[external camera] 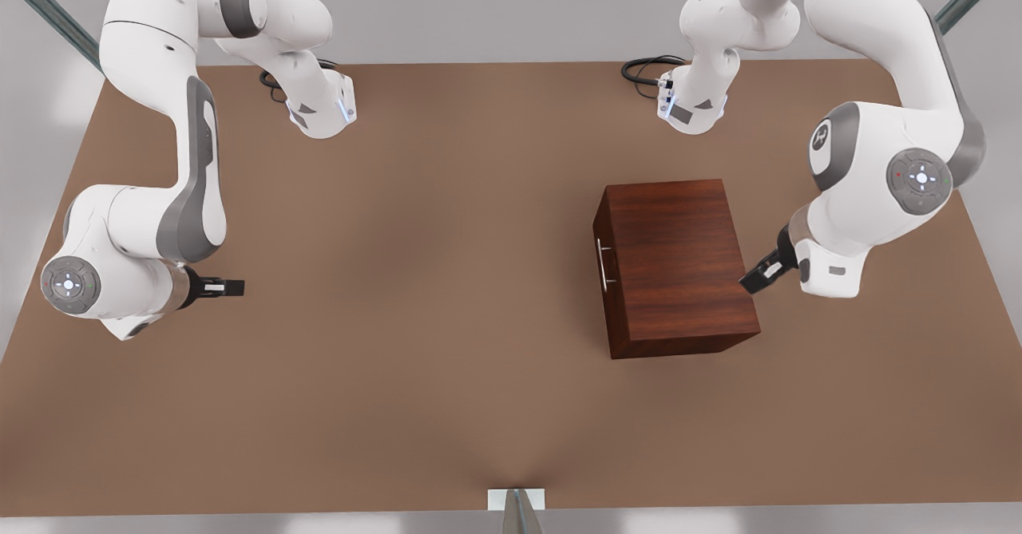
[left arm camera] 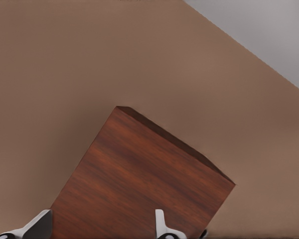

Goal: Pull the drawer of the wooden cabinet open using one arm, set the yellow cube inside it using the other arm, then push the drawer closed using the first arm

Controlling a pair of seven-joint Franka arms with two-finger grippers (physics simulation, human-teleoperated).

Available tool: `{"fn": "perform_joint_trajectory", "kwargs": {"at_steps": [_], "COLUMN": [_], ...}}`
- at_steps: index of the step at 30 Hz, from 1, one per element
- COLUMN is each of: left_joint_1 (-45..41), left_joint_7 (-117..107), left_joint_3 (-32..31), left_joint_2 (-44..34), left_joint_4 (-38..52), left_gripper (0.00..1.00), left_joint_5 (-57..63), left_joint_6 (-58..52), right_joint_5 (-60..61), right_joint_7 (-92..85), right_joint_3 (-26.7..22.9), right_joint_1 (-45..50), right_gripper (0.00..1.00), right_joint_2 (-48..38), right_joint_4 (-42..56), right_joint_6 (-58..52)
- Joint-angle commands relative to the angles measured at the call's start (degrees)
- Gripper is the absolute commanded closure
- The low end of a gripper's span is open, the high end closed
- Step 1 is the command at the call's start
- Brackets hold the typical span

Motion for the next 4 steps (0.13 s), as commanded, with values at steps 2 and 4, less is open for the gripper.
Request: {"fn": "perform_joint_trajectory", "kwargs": {"at_steps": [2, 4], "left_joint_1": [-0.13, -0.13], "left_joint_7": [41.2, 41.2], "left_joint_3": [-0.04, -0.04], "left_joint_2": [-0.04, -0.04], "left_joint_4": [0.05, 0.05], "left_gripper": [0.0, 0.0], "left_joint_5": [0.47, 0.47], "left_joint_6": [1.31, 1.13], "right_joint_5": [0.03, 0.03], "right_joint_7": [-0.22, -0.31], "right_joint_3": [-0.02, -0.02], "right_joint_1": [-0.08, -0.08], "right_gripper": [0.0, 0.0], "right_joint_2": [-0.05, -0.05], "right_joint_4": [0.03, 0.03], "right_joint_6": [-0.03, -0.03]}}
